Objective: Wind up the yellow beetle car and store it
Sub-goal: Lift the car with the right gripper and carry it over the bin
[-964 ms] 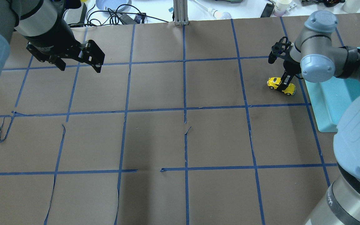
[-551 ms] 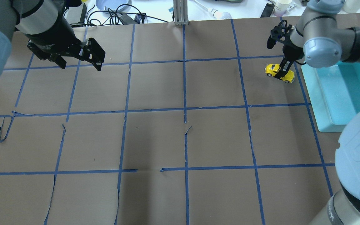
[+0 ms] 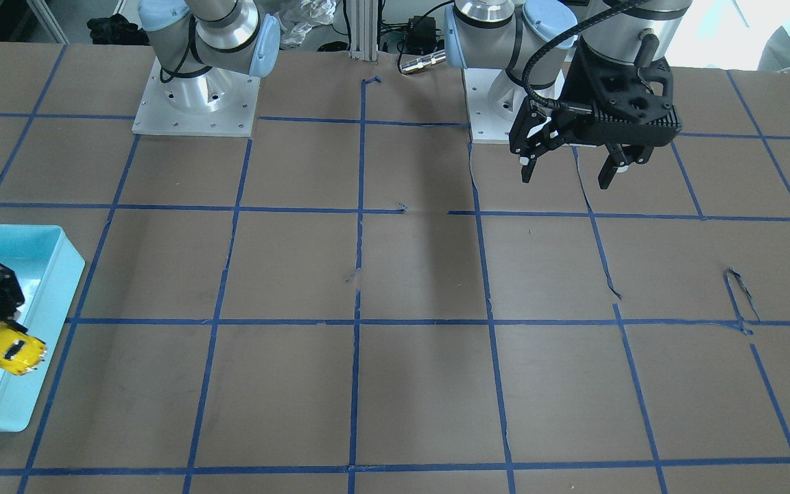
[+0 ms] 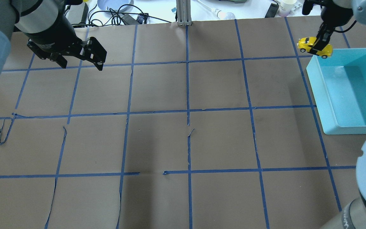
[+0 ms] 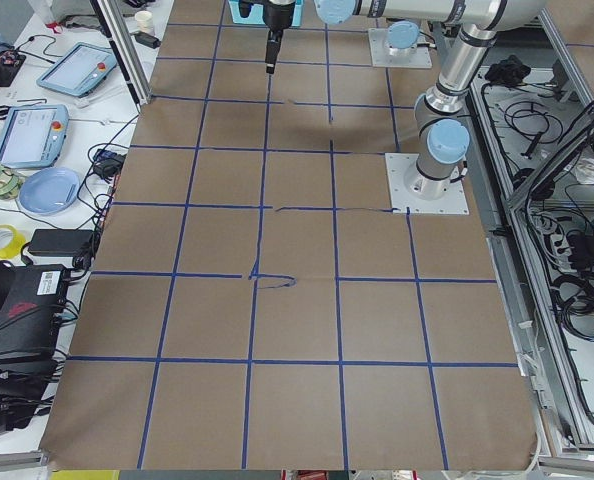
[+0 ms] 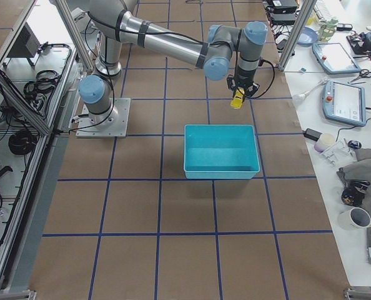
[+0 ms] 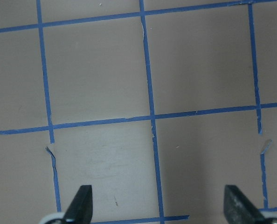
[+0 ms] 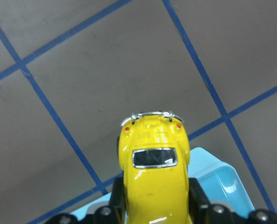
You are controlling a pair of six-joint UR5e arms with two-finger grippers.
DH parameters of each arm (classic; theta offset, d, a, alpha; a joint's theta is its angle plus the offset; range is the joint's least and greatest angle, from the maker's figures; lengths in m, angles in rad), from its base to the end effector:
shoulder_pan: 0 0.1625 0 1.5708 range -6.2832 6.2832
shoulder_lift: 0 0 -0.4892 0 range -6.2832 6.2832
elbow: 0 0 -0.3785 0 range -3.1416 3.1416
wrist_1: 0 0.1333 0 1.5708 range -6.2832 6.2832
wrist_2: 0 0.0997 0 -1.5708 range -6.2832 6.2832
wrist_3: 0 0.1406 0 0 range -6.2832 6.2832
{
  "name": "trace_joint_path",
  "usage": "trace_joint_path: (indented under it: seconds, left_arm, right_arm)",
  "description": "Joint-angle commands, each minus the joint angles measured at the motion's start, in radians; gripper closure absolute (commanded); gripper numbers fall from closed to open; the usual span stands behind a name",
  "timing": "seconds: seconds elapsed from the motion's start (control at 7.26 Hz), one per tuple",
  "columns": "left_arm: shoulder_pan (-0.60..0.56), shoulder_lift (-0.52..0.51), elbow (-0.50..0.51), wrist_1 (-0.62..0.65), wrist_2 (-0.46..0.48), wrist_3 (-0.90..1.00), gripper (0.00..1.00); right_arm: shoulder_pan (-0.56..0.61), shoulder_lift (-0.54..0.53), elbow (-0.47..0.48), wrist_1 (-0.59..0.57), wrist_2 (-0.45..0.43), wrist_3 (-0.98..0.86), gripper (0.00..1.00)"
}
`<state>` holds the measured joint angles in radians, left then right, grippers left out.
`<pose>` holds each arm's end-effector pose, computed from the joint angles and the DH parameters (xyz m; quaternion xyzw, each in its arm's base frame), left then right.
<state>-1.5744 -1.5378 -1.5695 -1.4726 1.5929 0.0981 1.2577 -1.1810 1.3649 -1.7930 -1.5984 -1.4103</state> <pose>-0.1319 -0.4791 0.5382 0.0500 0.9965 -0.0656 0.0141 -0.0811 -0.6707 0.4092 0.5211 -0.8532 0.0020 0.0235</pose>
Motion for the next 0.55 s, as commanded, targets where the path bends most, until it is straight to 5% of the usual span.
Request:
trace_joint_path:
  seconds: [0.0,0.41]
  left_arm:
    - [0.002,-0.001,0.002,0.000,0.002,0.005,0.00]
    - [0.001,-0.001,0.002,0.000,-0.001,0.006,0.00]
  right_arm:
    - [-0.143,0.000,0.028,0.008,-0.009,-0.270,1.00]
    - [-0.228,0.038,0.147,-0.118,-0.008,-0.398,1.00]
